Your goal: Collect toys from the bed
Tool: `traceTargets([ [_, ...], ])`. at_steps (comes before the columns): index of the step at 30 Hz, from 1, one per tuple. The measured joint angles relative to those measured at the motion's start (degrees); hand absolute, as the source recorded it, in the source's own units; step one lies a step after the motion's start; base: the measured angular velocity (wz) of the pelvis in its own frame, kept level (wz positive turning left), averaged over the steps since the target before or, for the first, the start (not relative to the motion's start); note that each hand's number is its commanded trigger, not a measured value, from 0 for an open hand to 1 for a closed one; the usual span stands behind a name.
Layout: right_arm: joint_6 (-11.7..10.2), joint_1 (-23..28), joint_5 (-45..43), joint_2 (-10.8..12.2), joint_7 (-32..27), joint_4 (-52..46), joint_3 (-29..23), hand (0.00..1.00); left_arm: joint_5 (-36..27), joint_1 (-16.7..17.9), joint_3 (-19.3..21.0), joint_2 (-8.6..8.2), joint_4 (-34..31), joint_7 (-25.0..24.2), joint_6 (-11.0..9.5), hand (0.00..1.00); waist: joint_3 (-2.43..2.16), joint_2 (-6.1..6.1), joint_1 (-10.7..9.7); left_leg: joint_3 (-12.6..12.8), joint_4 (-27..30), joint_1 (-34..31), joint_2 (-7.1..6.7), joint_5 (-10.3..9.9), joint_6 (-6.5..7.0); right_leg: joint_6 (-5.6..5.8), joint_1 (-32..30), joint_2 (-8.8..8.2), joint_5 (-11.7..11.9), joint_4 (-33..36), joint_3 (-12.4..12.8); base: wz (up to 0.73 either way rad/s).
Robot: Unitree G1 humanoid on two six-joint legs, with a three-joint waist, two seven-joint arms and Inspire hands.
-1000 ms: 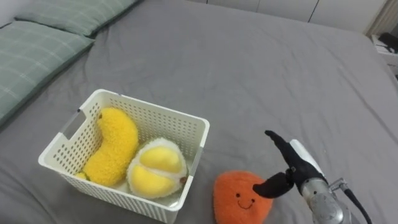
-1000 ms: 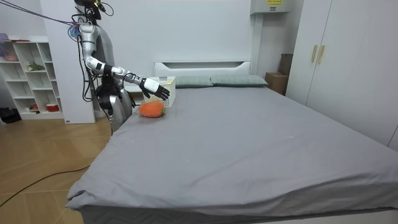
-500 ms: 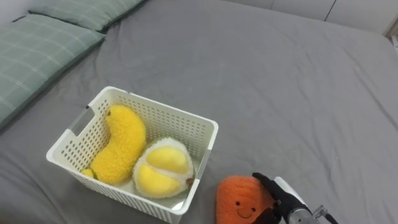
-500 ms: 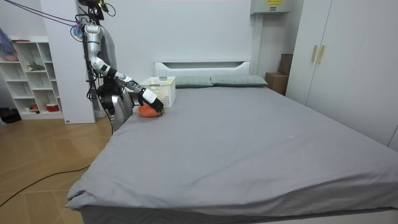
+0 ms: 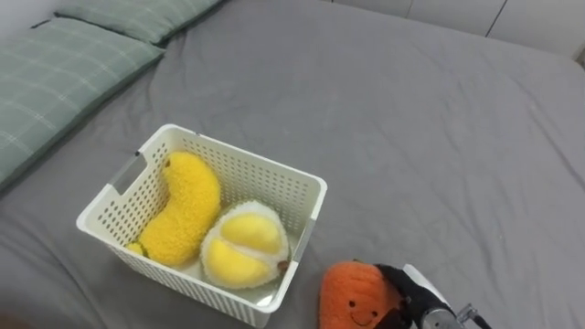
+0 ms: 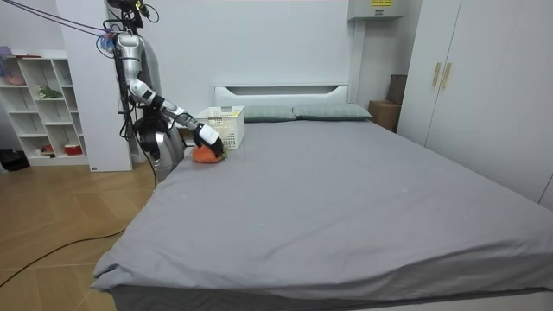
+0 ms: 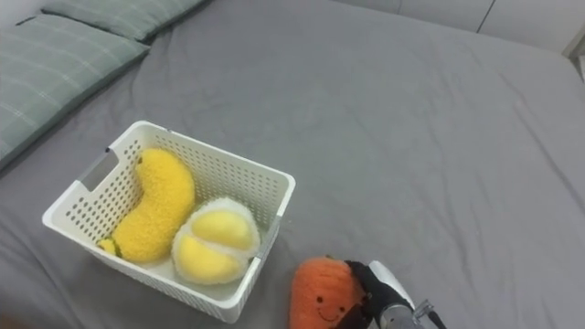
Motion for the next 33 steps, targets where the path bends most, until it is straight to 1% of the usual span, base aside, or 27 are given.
traceTargets([
  [5,-0.03,-0.06,0.05,0.17,-1.52,1.66,0.04,1.00,-1.15,0.35,-0.04,-0.43,0.04,0.01,0.00,0.00,0.02,0.08,0.77,-0.80,0.16,-0.52,-0.10,0.00,-0.02,0.00,-0.09,-0.07,0.00,-0.06,-1.34,0.09],
  [7,-0.02,-0.06,-0.06,0.22,-1.50,1.62,0.07,1.00,-1.10,0.64,-0.04,-0.42,-0.02,0.00,0.01,0.00,0.19,0.31,1.02,-0.91,0.16,-0.58,-0.13,0.01,-0.02,0.00,-0.08,-0.09,0.00,-0.11,-1.55,0.02],
  [9,-0.02,-0.06,-0.19,0.25,-1.43,1.62,0.09,1.00,-0.96,0.89,0.04,-0.41,-0.20,-0.02,0.02,0.00,0.26,0.43,1.18,-1.08,0.16,-0.66,-0.18,0.02,-0.01,0.01,-0.08,-0.15,-0.01,-0.13,-2.01,0.04],
  [12,-0.03,-0.06,-0.17,0.30,-1.41,1.62,0.09,1.00,-0.94,1.21,0.10,-0.39,-0.46,-0.09,0.09,0.00,0.25,0.49,1.14,-1.39,0.31,-0.84,-0.30,0.02,0.00,0.04,0.02,-0.26,-0.03,-0.42,-2.64,0.05],
  [15,-0.63,-0.06,0.03,0.32,-0.87,1.49,0.10,1.00,-0.98,1.17,0.05,-0.41,-0.43,-0.09,0.09,0.00,0.14,0.42,1.11,-1.38,0.50,-0.94,-0.47,0.03,0.02,0.09,0.23,-0.36,-0.05,-0.88,-2.65,0.01],
  [19,-0.65,-0.07,0.35,0.37,-0.77,1.36,0.03,1.00,-1.15,1.15,0.14,-0.34,-0.24,0.14,0.06,0.00,0.11,0.36,0.95,-1.34,0.42,-0.59,-0.61,0.09,0.11,0.29,0.58,-0.53,-0.18,-0.89,-2.56,0.00],
  [23,-0.62,-0.06,0.32,0.40,-0.76,0.72,0.03,1.00,-1.05,1.23,0.16,-0.34,-0.16,0.48,0.06,0.00,0.02,0.05,0.78,-1.33,0.42,-0.50,-0.75,0.16,0.23,0.31,0.72,-0.68,-0.19,-0.89,-2.60,0.00],
  [25,-0.48,-0.05,0.12,0.39,-0.41,-0.88,0.03,1.00,-0.96,1.31,0.24,-0.33,-0.09,0.47,0.06,0.00,0.08,-0.18,0.81,-1.31,0.43,-0.51,-0.78,0.17,0.26,0.32,0.71,-0.71,-0.20,-0.88,-2.61,0.00],
  [26,-0.50,-0.06,0.12,0.36,-0.39,-2.15,-0.04,1.00,-1.02,1.39,0.31,-0.32,0.09,0.44,0.06,0.00,0.02,-0.40,0.56,-1.26,0.43,-0.47,-0.77,0.17,0.26,0.33,0.71,-0.71,-0.20,-0.88,-2.58,0.00],
  [27,-0.68,-0.10,0.12,0.26,-0.42,-3.05,-0.28,1.00,-1.03,1.39,0.35,-0.33,0.39,0.30,0.06,0.00,-0.06,-0.55,0.33,-1.19,0.44,-0.37,-0.76,0.17,0.26,0.32,0.79,-0.70,-0.20,-0.88,-2.55,0.00],
  [31,-1.01,-0.14,-0.21,0.30,-0.49,-4.17,-2.07,1.00,-0.94,1.34,0.58,-0.34,1.33,-0.37,0.00,0.00,0.00,-0.62,-0.08,-0.72,0.43,0.35,-0.69,0.12,0.33,0.33,1.35,-0.71,-0.20,-0.88,-2.29,-0.04],
  [33,-1.04,-0.01,-0.59,0.24,-0.49,-7.02,-3.66,1.00,-0.89,1.38,1.25,-0.34,1.77,-1.08,-0.03,0.00,0.05,-0.56,-0.86,-0.54,0.44,0.46,-0.73,0.09,0.38,0.38,1.35,-0.72,-0.23,-0.88,-1.87,-0.07],
])
